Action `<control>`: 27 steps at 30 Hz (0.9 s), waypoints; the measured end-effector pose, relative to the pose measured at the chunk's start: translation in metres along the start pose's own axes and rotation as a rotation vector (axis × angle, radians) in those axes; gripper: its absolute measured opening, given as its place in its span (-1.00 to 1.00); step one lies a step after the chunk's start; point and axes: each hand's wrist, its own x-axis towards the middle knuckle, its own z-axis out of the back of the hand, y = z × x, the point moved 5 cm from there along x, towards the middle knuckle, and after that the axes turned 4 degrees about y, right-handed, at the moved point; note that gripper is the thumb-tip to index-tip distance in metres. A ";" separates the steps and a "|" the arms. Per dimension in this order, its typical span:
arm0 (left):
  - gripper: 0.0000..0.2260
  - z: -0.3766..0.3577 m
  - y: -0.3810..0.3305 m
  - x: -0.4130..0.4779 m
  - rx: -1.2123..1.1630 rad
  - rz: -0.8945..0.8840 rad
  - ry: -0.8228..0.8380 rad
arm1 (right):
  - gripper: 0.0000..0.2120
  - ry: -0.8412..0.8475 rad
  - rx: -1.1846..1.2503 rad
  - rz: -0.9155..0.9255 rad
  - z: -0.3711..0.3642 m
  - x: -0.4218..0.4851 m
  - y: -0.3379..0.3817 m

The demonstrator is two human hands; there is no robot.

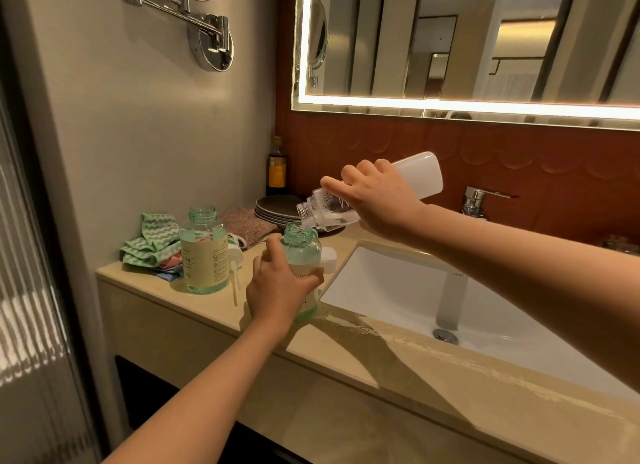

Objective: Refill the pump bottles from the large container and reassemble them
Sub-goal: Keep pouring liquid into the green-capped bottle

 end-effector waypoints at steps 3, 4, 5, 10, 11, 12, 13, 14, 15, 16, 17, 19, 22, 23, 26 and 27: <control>-0.29 -0.001 0.000 0.000 0.007 -0.003 -0.001 | -0.46 -0.007 -0.019 0.001 0.002 0.001 0.001; -0.29 -0.001 0.000 0.000 0.008 -0.006 -0.003 | -0.46 -0.010 -0.030 0.001 0.002 0.002 0.001; -0.29 -0.001 0.000 0.000 0.011 -0.007 -0.004 | -0.46 -0.013 -0.044 0.002 0.002 0.003 0.001; -0.29 0.000 -0.001 0.000 0.025 -0.004 -0.001 | -0.47 -0.025 -0.104 0.026 0.004 0.006 0.003; -0.29 0.000 -0.001 0.000 0.023 -0.004 -0.003 | -0.47 -0.029 -0.115 0.028 0.005 0.007 0.003; -0.30 0.000 0.000 0.000 0.022 -0.005 -0.004 | -0.47 -0.034 -0.122 0.030 0.006 0.007 0.003; -0.30 -0.001 0.000 0.000 0.023 -0.004 -0.004 | -0.47 -0.038 -0.126 0.032 0.006 0.008 0.004; -0.30 -0.001 0.000 0.000 0.024 -0.003 -0.002 | -0.46 -0.038 -0.128 0.033 0.006 0.008 0.005; -0.29 -0.001 0.000 0.000 0.025 -0.002 0.000 | -0.46 -0.039 -0.129 0.034 0.006 0.008 0.006; -0.29 -0.001 0.001 0.000 0.027 -0.002 -0.001 | -0.45 -0.040 -0.127 0.037 0.005 0.009 0.006; -0.29 -0.001 0.001 0.000 0.030 -0.005 -0.002 | -0.44 -0.043 -0.121 0.037 0.004 0.009 0.007; -0.30 -0.001 0.001 0.001 0.031 -0.009 -0.005 | -0.44 -0.044 -0.080 0.021 0.001 0.008 0.008; -0.30 -0.001 0.004 0.003 0.018 -0.023 0.000 | -0.41 -0.031 0.059 -0.047 -0.011 0.004 0.006; -0.29 -0.001 0.005 0.004 0.014 -0.032 0.001 | -0.37 -0.015 0.145 -0.090 -0.017 0.001 0.005; -0.29 0.003 0.014 0.012 0.003 -0.034 -0.005 | -0.22 0.037 0.606 -0.293 -0.037 -0.008 0.003; -0.30 0.005 0.018 0.016 0.001 -0.026 -0.009 | -0.20 0.029 0.812 -0.354 -0.043 -0.010 0.004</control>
